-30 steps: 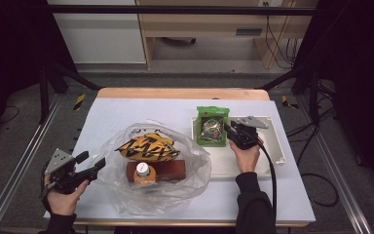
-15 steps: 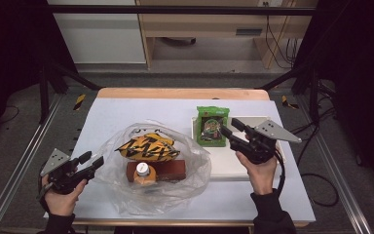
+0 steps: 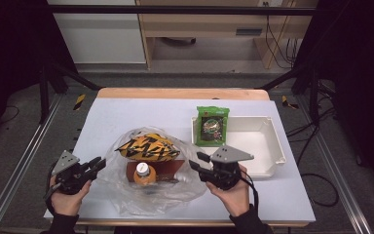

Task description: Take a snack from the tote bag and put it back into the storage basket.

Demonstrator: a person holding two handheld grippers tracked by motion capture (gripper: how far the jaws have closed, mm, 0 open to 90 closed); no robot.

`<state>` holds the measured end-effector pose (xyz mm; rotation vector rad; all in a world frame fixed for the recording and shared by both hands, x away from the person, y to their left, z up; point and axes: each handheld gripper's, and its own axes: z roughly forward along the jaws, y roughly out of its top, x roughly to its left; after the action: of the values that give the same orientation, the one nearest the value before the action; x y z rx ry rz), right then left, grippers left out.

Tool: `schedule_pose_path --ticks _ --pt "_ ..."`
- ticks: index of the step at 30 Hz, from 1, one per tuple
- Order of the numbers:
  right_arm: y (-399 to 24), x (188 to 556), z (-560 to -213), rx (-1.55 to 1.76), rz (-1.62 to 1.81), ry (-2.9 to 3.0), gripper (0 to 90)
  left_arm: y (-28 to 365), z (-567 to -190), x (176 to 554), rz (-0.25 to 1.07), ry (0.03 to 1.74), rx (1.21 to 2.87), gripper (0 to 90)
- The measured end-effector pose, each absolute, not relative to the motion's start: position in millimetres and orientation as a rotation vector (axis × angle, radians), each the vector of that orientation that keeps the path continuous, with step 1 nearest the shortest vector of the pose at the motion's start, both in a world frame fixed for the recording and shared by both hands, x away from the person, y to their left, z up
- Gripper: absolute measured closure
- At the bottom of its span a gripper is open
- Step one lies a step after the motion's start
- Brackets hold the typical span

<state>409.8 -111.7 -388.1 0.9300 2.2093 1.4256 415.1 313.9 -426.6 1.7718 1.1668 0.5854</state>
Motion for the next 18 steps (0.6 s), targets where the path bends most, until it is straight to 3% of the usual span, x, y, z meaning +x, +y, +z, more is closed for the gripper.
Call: schedule_pose_path --ticks 9,18 --pt "-111 403 -443 0.987 1.299 2.269 65.4 306 -451 421 0.573 1.2 1.864 77.9" --pt "-113 407 -473 1.044 1.279 2.28 69.7 306 -469 426 0.553 1.218 1.915 77.3"
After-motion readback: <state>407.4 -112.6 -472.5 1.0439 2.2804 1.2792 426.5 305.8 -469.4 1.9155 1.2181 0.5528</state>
